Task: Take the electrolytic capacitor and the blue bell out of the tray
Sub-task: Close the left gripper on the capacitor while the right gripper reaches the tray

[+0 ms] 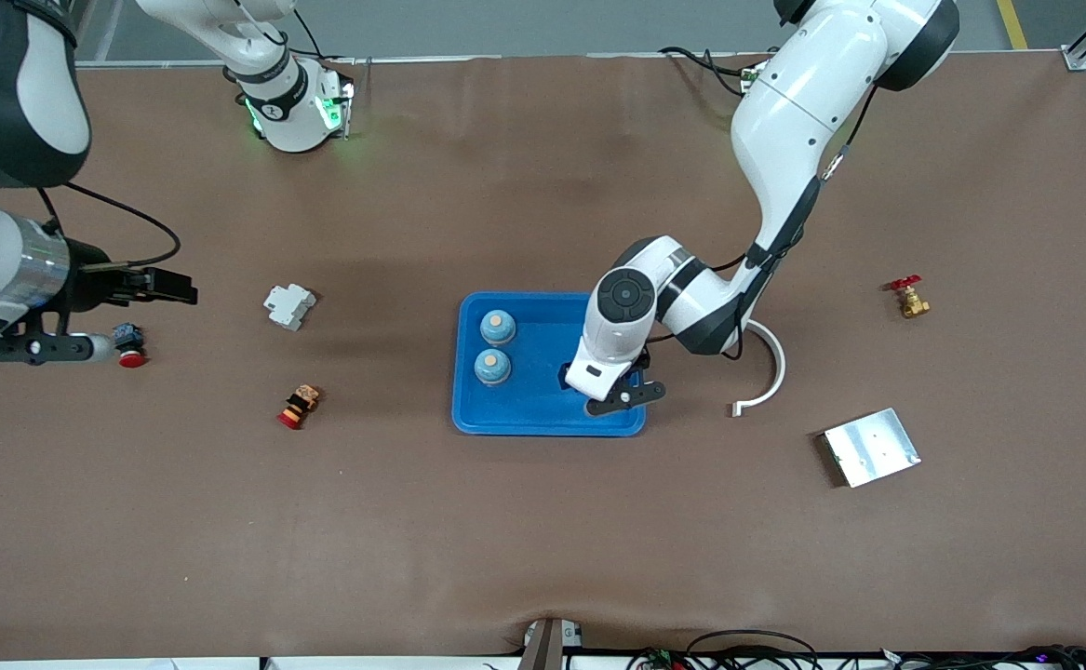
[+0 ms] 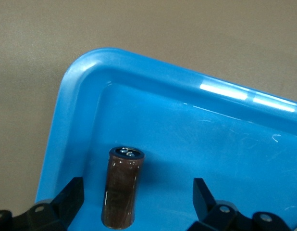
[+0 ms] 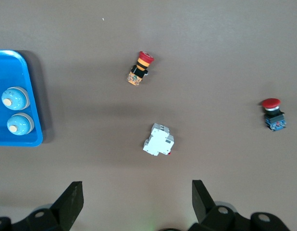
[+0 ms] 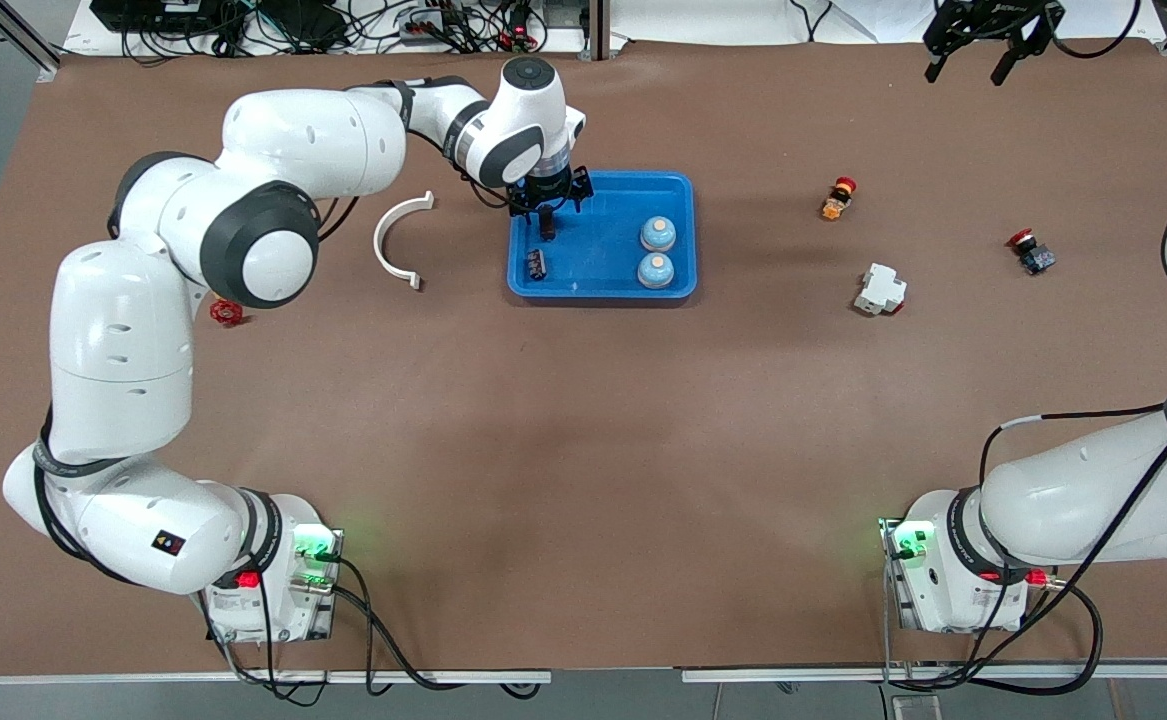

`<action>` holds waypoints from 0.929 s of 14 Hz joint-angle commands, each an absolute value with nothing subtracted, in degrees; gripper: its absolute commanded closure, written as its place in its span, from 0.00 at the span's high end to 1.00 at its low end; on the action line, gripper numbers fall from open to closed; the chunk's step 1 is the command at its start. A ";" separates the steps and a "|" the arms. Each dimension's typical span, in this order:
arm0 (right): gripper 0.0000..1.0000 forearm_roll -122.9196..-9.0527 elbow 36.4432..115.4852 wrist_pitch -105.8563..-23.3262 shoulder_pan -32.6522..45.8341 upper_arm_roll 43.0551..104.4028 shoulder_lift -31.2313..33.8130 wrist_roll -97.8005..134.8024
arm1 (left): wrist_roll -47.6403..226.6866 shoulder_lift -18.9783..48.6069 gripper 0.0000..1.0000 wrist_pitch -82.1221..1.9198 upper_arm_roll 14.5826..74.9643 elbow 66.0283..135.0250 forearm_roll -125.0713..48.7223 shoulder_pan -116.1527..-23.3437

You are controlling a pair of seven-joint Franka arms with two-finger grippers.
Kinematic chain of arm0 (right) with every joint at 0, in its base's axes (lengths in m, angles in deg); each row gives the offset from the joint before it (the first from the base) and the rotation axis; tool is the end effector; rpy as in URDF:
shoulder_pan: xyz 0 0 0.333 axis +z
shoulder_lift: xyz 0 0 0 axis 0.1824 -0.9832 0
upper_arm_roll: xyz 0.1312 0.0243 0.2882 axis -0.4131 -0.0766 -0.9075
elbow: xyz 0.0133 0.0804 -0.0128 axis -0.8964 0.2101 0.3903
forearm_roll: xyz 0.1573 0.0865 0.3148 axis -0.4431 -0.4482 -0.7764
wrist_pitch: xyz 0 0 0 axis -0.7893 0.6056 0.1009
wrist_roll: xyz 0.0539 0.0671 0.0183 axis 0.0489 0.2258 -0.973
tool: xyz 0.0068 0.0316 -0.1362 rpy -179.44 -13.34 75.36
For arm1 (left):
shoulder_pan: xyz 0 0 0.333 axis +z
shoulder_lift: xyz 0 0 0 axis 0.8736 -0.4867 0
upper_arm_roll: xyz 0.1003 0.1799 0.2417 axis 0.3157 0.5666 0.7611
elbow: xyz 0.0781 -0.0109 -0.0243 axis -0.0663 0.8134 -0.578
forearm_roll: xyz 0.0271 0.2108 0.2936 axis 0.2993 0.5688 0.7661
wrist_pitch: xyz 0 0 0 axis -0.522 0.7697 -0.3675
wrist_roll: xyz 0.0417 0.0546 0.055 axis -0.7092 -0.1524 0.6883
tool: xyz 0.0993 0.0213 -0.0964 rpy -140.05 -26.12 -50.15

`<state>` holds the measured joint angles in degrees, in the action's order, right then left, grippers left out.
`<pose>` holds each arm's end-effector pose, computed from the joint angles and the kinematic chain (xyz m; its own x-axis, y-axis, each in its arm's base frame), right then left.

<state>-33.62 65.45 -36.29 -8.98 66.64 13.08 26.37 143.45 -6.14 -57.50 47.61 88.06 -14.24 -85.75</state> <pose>0.5604 0.0412 0.4915 0.9737 0.0094 -0.2278 -0.0075 -0.9973 -0.0731 0.5523 -0.4192 0.1829 0.9668 0.2546 0.0231 0.2535 -0.9665 0.0407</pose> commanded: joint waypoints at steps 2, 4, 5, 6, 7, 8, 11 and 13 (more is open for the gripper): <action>1.00 -36.16 65.71 -37.82 -6.03 66.79 11.23 30.46 | 145.12 -6.85 1.00 -57.94 48.25 87.21 -12.48 -86.45; 1.00 -36.70 66.93 -39.49 -3.84 66.70 10.96 32.58 | 145.21 -7.02 1.00 -58.20 48.25 87.21 -12.57 -86.54; 1.00 -36.70 67.90 -40.80 -1.22 66.78 10.96 35.02 | 145.30 -6.94 1.00 -58.64 48.25 87.38 -12.57 -86.45; 1.00 -36.70 69.04 -42.73 0.38 66.79 10.87 37.57 | 145.30 -6.94 1.00 -58.73 48.25 87.47 -12.57 -86.54; 1.00 -36.70 70.44 -44.93 1.61 66.79 10.87 38.55 | 145.30 -6.94 1.00 -58.73 48.25 87.47 -12.57 -86.54; 1.00 -36.70 71.50 -46.17 2.40 66.79 10.96 38.56 | 145.30 -6.94 1.00 -58.73 48.25 87.56 -12.57 -86.54; 1.00 -36.70 72.21 -48.10 5.13 66.79 9.12 39.52 | 145.65 -7.20 1.00 -58.82 48.25 88.00 -12.48 -86.54; 1.00 -36.70 72.13 -49.95 6.01 66.70 7.54 41.54 | 145.83 -7.29 1.00 -58.99 48.25 88.18 -12.48 -86.62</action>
<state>-36.25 72.11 -48.46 5.07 66.38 8.75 39.41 143.80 -6.75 -58.03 47.69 88.30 -14.22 -85.82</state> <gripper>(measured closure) 0.000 0.000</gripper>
